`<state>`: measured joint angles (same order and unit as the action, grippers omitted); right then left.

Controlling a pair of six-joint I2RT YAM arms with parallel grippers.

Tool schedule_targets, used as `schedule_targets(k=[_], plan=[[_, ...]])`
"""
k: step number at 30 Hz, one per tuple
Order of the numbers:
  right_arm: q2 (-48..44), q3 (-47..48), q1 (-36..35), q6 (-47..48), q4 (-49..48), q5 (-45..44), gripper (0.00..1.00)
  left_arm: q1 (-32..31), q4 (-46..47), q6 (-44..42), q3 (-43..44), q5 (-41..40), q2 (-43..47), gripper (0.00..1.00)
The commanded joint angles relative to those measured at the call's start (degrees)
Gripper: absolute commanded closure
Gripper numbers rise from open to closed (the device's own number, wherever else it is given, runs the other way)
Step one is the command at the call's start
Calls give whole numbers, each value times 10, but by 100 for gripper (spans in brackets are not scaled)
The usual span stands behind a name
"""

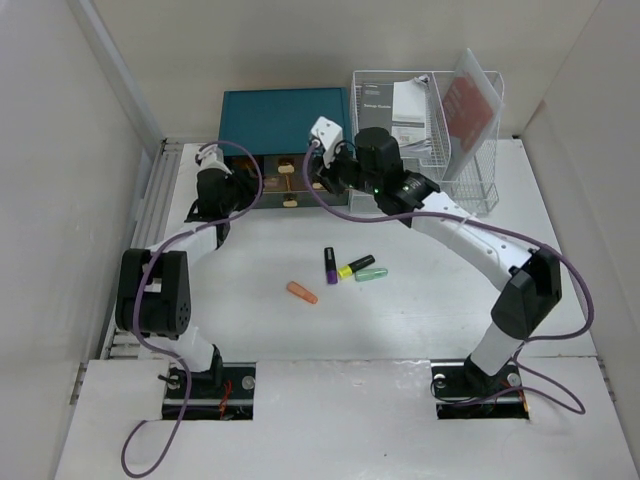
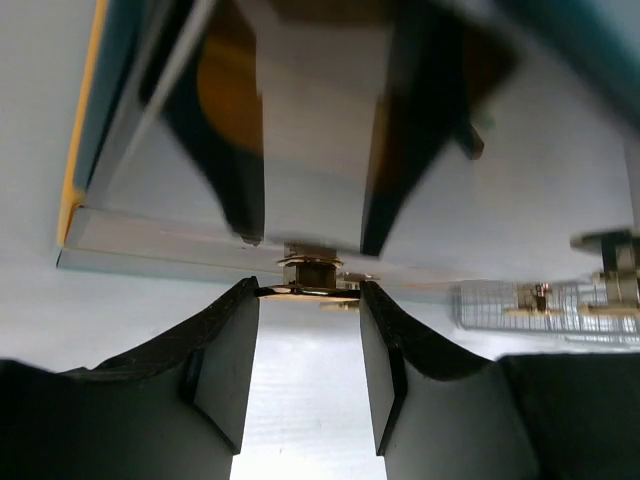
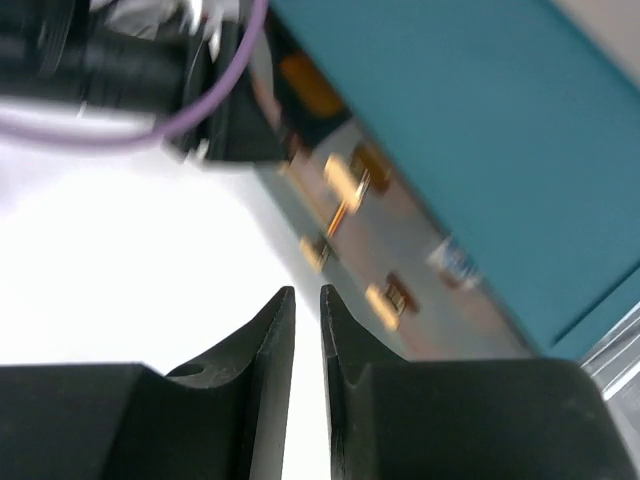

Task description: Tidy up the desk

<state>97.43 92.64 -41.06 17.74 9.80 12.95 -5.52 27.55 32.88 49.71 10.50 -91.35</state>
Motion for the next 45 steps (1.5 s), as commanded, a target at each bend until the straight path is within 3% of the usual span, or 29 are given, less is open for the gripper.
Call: schedule_targets(k=[1,3,4,7,11,14,17,19,20,25,29,35,38,45], plan=[[-34,-42,2,-11,-18,19,78,-5,-39,-4,32,-7,-34,77],[-45,-57,2,-6,-23,19,78,-5,-39,-4,43,-7,-42,72],[-53,-63,7,-6,-23,25,78,-5,-39,-4,43,-7,-42,65],[-60,-78,7,-6,-23,30,78,-5,-39,-4,49,-7,-49,60],[-66,-103,12,-11,-23,52,76,-5,-29,-4,13,0,-21,31],[-66,-120,12,-3,-23,106,62,-11,-23,2,-32,0,34,13],[-54,-134,12,26,-16,180,35,-22,-23,2,-77,-7,100,2],[-49,-149,12,61,5,216,23,-28,-30,8,-99,-7,160,0],[-31,-149,4,76,17,232,23,-34,-30,8,-122,-13,181,0],[27,-149,-53,118,70,240,23,-55,-116,9,-145,-43,314,0],[65,-161,-90,118,58,221,28,-55,-213,9,-108,-113,432,0],[96,-204,-130,68,27,172,34,-55,-326,-101,-59,-207,507,5],[96,-227,-137,33,-7,121,34,-55,-332,-134,-82,-225,548,10],[110,-220,-142,-15,-29,53,33,-55,-308,-140,-102,-230,615,10]])
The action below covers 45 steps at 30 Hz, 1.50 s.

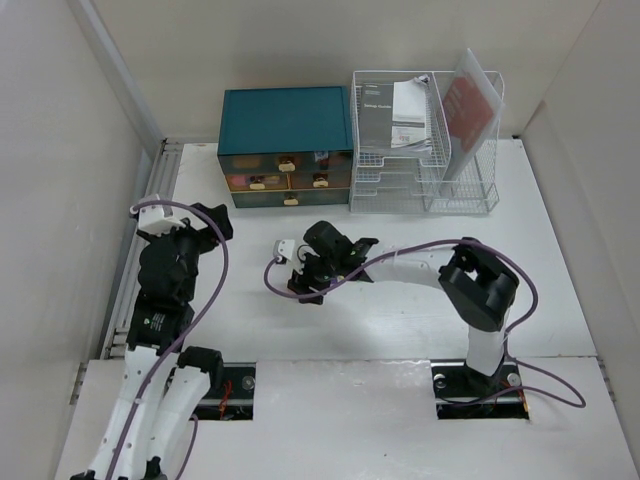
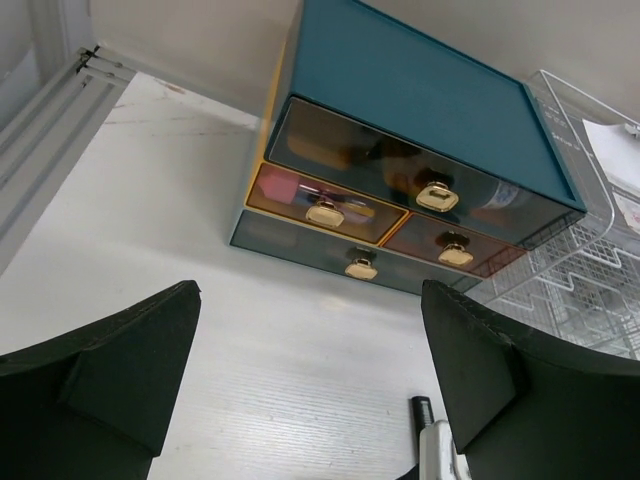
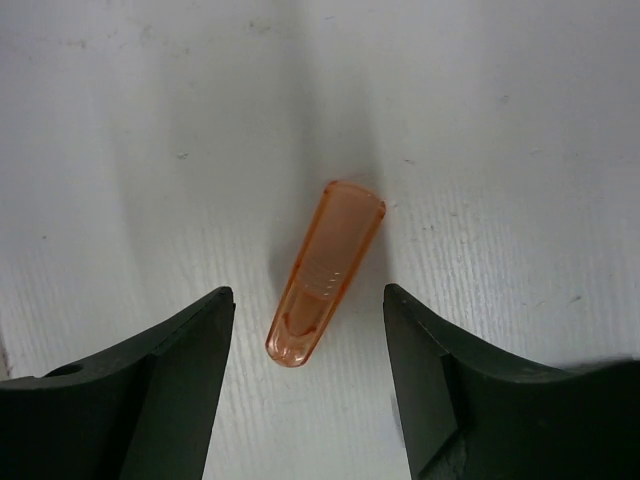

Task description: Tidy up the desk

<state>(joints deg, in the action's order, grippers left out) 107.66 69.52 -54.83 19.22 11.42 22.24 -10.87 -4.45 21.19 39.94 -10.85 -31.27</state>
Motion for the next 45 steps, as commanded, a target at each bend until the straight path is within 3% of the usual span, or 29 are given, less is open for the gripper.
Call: schedule_targets(k=[1,16,19,26,29,34,39,45], plan=[[8,11,-5,-30,-46,-46,33,-1,12,-23,-4,-10,15,10],[55,39,-5,-66,-46,-87,35,-1,12,-28,-9,1,42,10],[62,39,-5,-66,-46,-92,45,-1,12,-28,-9,1,42,10],[68,28,-5,-66,-46,-115,89,-1,12,-33,-9,13,42,10],[56,28,-5,-60,-46,-130,99,-1,12,-33,-9,18,37,11],[10,28,-5,-34,-46,-149,100,-1,17,-33,-9,38,24,12],[-63,71,2,5,-5,-262,100,-1,53,-44,-26,109,1,23],[-204,84,81,10,-24,-350,100,-1,68,-44,0,254,-146,36]])
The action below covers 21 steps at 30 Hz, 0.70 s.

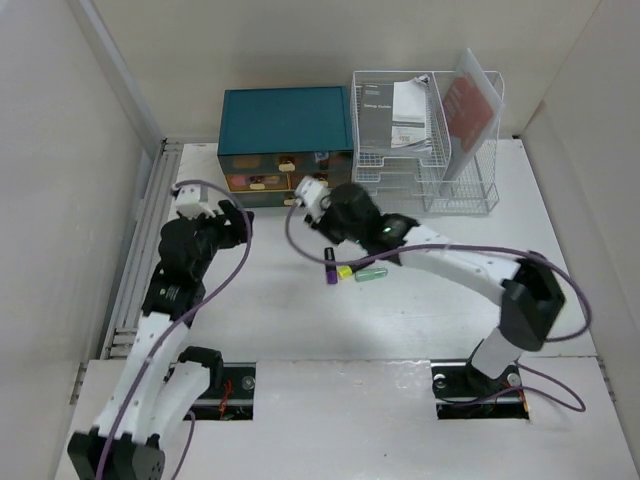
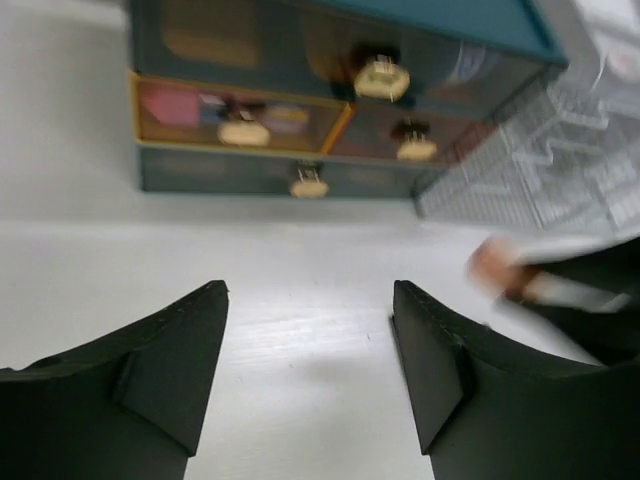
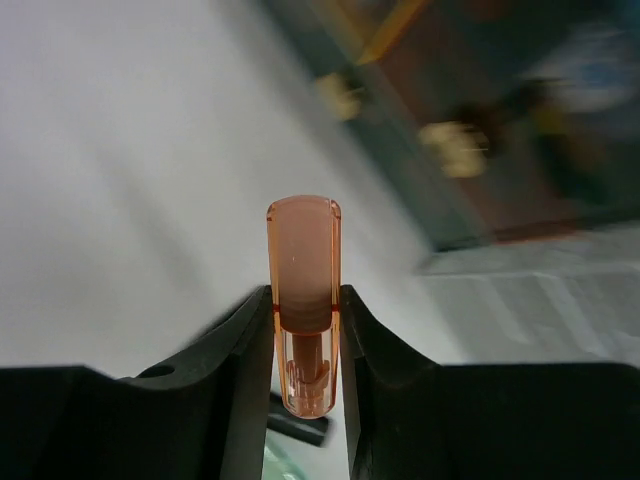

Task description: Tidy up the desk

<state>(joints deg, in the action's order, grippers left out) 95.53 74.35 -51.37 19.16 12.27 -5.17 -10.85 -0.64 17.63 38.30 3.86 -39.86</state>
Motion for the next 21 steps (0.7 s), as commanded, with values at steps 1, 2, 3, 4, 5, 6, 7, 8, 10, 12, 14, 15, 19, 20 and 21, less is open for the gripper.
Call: schedule_targets(k=[1,2,3,4,5,6,7,8,10,12,14,15,19,20,21], plan=[[-99,35,82,4,-32,-76,100,-1,44,-8,17,124,-79,38],[-116,35,101,-2,-32,-63,100,-1,56,4,17,140,-116,38],[-145,35,122,-13,-32,-51,100,-1,67,18,23,150,-133,40],[-160,35,156,-20,-37,-28,100,-1,87,28,32,163,-150,41],[-172,29,173,-27,-37,-14,100,-1,103,40,32,172,-185,42],[-184,29,186,-43,-37,-2,100,-9,114,51,40,172,-203,44],[-203,29,209,-50,-37,22,100,-17,144,71,46,178,-237,45],[-210,29,218,-57,-37,36,100,-24,160,81,54,184,-238,46],[-221,24,226,-74,-37,55,100,-47,193,105,62,184,-288,46],[-229,24,241,-79,-37,79,100,-58,245,145,69,184,-318,46],[-241,24,247,-94,-37,92,100,-69,281,176,69,158,-357,46],[-241,19,254,-94,-37,103,100,-78,317,190,69,147,-369,45],[-246,19,254,-113,-37,125,100,-104,374,249,69,89,-429,45],[-246,19,260,-120,-37,130,100,-118,380,263,77,74,-449,45],[-246,19,260,-120,-37,135,100,-125,385,271,77,37,-457,44]])
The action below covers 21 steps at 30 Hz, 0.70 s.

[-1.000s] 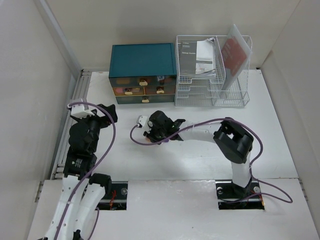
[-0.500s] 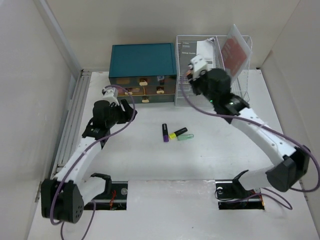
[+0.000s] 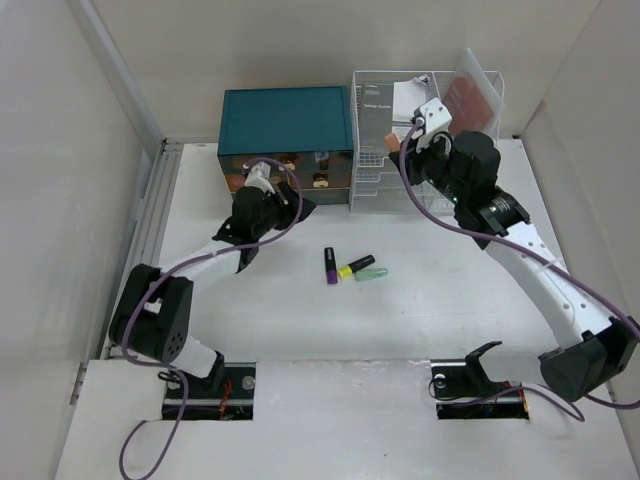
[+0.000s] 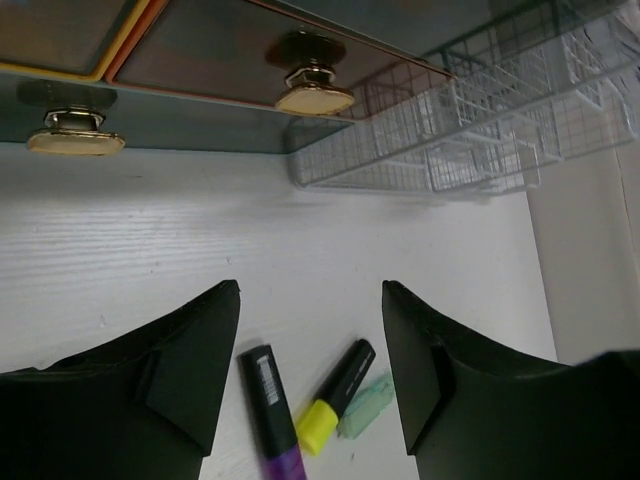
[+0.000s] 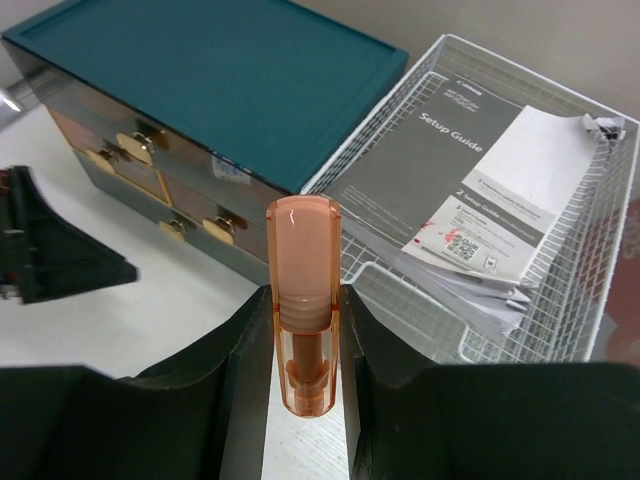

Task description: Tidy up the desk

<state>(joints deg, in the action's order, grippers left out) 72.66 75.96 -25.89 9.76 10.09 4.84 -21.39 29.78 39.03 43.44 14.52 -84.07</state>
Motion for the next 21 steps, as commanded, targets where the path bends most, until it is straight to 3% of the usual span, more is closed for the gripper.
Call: schedule_targets(k=[1,4,10,21], plan=[[-17,-3,5,-32,-16,40,100,-26,106,57,25,-86,-21,44],[-17,-3,10,-39,-21,56,100,-59,159,79,25,-174,-39,44],[-12,-8,15,-50,-21,72,100,-86,251,116,16,-270,-98,43],[-12,-13,26,-55,-21,89,100,-97,295,159,39,-327,-173,43]])
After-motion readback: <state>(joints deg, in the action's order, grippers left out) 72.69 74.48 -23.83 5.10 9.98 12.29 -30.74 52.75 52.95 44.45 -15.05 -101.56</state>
